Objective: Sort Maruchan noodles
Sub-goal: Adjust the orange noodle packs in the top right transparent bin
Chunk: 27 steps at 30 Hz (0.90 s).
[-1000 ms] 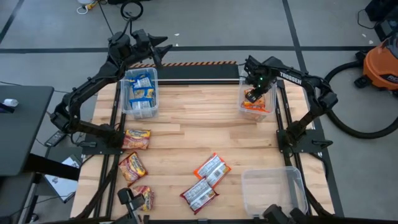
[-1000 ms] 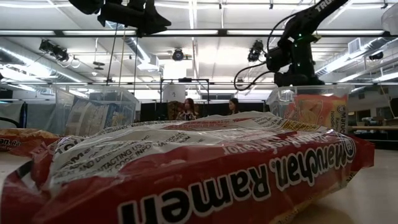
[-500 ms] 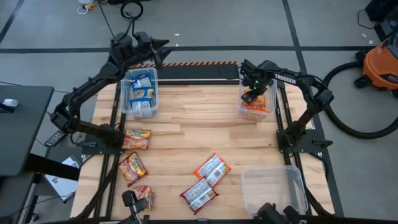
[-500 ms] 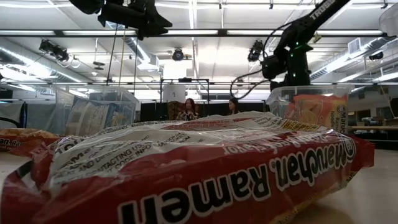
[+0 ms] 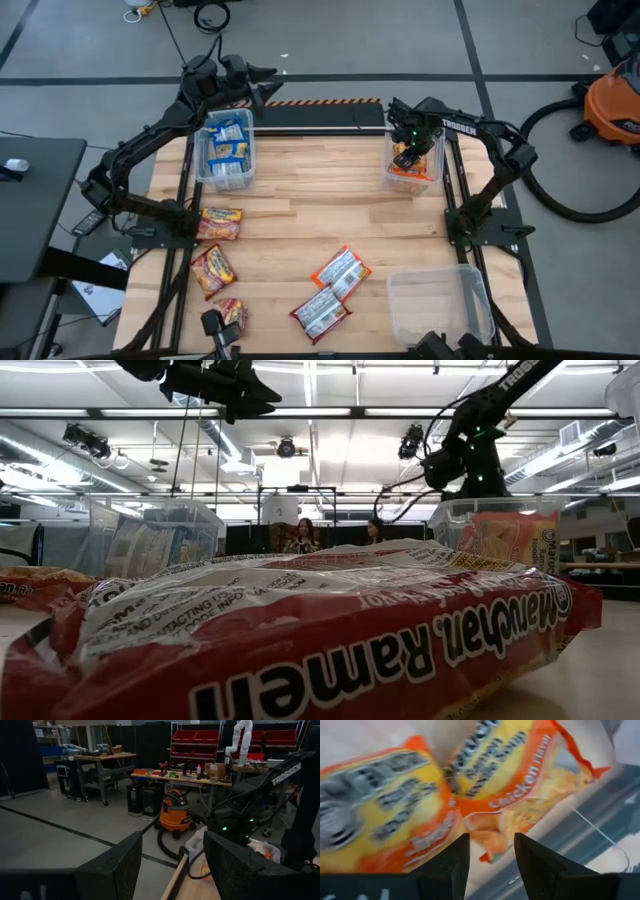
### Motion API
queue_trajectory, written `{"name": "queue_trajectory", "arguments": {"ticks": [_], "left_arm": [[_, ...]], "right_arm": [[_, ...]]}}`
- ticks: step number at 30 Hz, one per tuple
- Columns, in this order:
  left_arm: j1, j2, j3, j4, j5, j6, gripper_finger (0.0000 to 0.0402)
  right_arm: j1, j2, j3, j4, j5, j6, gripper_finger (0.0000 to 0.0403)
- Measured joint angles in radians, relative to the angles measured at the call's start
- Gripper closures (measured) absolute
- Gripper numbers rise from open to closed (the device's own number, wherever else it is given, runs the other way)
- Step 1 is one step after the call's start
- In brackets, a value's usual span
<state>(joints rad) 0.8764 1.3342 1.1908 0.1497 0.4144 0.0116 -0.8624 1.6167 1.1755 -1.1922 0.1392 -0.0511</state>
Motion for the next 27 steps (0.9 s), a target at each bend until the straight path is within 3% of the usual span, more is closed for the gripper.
{"name": "queue_trajectory", "arguments": {"ticks": [8, 16, 27], "left_arm": [[-0.010, 0.000, 0.000, -0.012, -0.003, -0.005, 0.0191], [-0.067, 0.000, 0.000, -0.030, -0.003, -0.005, 0.0207], [-0.122, 0.000, 0.000, -0.030, -0.055, -0.008, 0.0210]], "right_arm": [[0.042, -0.053, -0.004, 0.009, 0.072, 0.009, 0.0247], [0.082, -0.055, -0.109, 0.145, 0.141, 0.082, 0.0260], [0.032, -0.055, -0.169, 0.260, 0.154, 0.127, 0.0259]]}}
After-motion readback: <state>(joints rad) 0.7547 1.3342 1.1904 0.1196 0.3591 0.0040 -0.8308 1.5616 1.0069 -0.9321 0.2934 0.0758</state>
